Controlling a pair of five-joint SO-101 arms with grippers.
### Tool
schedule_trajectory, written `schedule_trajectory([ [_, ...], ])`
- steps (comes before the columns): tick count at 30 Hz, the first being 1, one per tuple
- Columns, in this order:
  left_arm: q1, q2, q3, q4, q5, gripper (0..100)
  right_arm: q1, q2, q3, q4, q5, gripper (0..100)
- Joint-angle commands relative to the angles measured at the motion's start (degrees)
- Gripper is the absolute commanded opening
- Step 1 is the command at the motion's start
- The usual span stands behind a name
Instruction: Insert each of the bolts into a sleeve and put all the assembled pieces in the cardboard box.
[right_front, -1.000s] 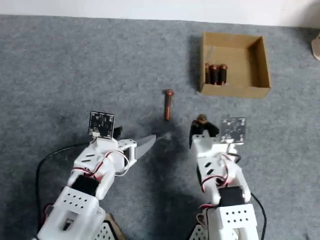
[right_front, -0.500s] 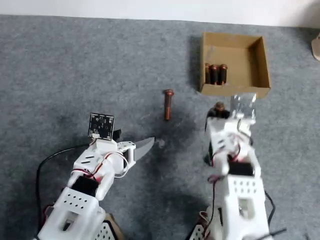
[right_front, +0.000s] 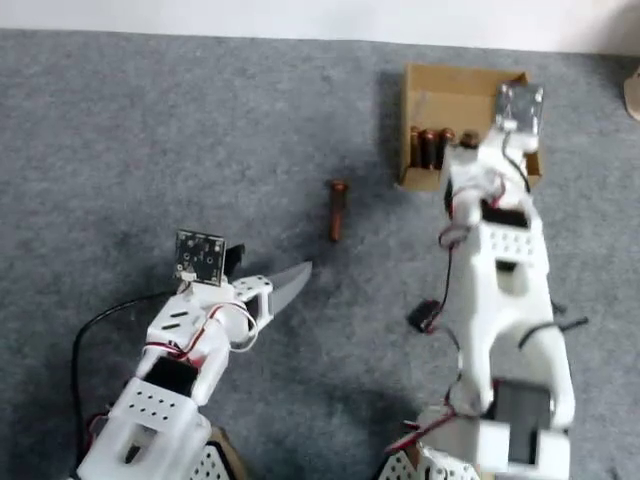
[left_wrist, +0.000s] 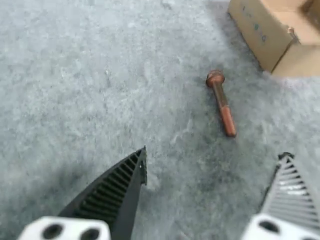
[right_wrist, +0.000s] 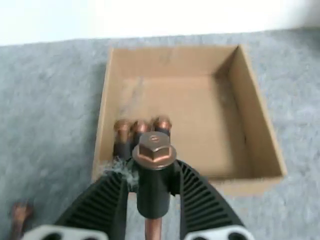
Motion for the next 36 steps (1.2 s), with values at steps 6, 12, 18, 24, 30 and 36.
schedule_trajectory([
  [6,-0.4,-0.6,1.1,-1.8,-0.4,37,0.7,15.5,-21.1,-1.2,6.2,0.5],
  [12,-0.4,-0.6,1.1,-1.8,-0.4,37,0.7,23.3,-27.1,-1.5,6.2,0.5],
  [18,-0.4,-0.5,1.1,-1.8,-0.4,37,1.3,29.0,-27.8,-1.4,5.8,1.0],
  [24,-0.4,-0.5,1.1,-1.8,-0.4,37,2.8,32.5,-27.6,-1.2,5.5,12.4],
  [30,-0.4,-0.5,1.1,-1.8,-0.4,37,4.4,32.3,-30.0,5.2,1.1,12.8],
  [36,-0.4,-0.4,1.1,-1.7,-0.2,37,5.7,32.2,-40.3,19.2,-3.1,12.8],
])
